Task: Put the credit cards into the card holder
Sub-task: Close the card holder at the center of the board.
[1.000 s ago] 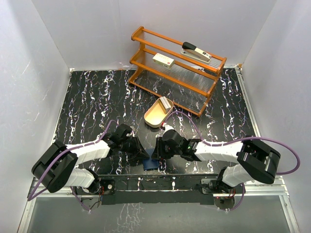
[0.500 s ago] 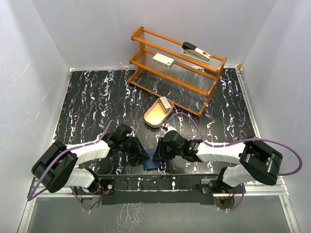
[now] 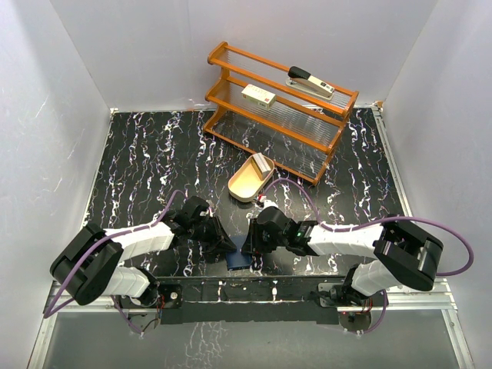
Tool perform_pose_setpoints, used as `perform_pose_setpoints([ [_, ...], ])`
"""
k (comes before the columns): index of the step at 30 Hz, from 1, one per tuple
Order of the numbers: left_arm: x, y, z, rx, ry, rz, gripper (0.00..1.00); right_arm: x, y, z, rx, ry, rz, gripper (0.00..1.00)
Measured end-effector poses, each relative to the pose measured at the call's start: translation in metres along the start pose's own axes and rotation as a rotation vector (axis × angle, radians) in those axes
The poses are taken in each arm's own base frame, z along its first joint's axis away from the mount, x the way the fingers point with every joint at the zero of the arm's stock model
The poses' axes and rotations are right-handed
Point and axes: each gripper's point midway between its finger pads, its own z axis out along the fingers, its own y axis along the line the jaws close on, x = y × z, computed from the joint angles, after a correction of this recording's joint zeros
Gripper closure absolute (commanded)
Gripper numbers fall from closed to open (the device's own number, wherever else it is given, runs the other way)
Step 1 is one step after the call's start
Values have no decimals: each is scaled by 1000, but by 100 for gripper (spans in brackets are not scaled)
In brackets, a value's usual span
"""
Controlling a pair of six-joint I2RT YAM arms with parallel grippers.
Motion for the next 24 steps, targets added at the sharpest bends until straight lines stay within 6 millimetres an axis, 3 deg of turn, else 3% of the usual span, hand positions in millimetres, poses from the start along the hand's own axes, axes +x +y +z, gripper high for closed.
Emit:
perform_pose_setpoints([
  [24,0,-1,0,3,0,-14,84,0,0,0,-2,2,-14,77],
])
